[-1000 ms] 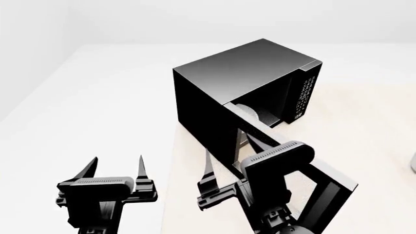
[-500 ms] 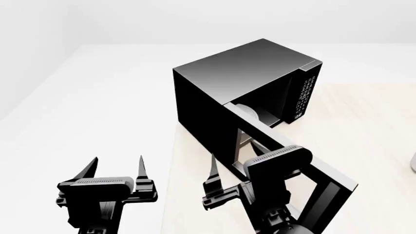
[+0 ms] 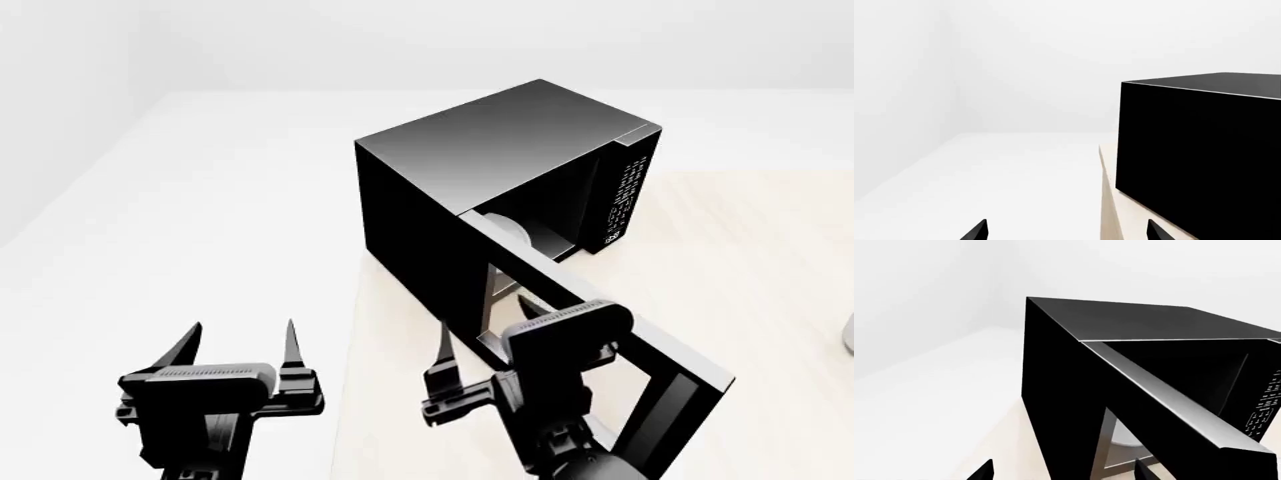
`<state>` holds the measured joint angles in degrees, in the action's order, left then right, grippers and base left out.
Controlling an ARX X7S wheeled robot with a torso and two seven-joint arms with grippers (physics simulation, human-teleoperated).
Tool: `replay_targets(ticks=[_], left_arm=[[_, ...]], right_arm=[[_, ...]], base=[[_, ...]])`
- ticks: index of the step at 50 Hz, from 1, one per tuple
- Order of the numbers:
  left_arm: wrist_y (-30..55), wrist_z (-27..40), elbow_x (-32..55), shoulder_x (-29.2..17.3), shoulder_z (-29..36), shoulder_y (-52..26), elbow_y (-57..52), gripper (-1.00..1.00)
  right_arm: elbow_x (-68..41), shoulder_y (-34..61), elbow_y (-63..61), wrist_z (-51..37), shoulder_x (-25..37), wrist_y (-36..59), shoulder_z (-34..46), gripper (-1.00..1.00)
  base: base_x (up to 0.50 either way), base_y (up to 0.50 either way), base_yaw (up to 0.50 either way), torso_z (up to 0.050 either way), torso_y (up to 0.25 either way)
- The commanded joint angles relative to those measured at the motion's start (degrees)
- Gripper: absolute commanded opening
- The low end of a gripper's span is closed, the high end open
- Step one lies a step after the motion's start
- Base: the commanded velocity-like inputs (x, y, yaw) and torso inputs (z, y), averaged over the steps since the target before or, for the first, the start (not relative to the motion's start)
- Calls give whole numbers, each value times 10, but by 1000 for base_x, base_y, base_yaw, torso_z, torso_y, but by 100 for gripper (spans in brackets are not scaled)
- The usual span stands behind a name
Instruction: Close the microwave.
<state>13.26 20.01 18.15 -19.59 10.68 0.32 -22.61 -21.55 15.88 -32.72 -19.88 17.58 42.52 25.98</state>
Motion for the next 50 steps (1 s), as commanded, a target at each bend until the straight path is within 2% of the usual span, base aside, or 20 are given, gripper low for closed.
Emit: replay_targets(ticks=[1,50], left_arm=[[1,2,2,-2,1,-1,-1,100],[0,8,9,-8,6,-1,-5,100]], right_arm=[[0,4,23,-2,-1,-5,-4,100],[-1,14,96,-10,10,-26,-31,100]], base=[[0,0,0,0,0],[0,0,0,0,0]])
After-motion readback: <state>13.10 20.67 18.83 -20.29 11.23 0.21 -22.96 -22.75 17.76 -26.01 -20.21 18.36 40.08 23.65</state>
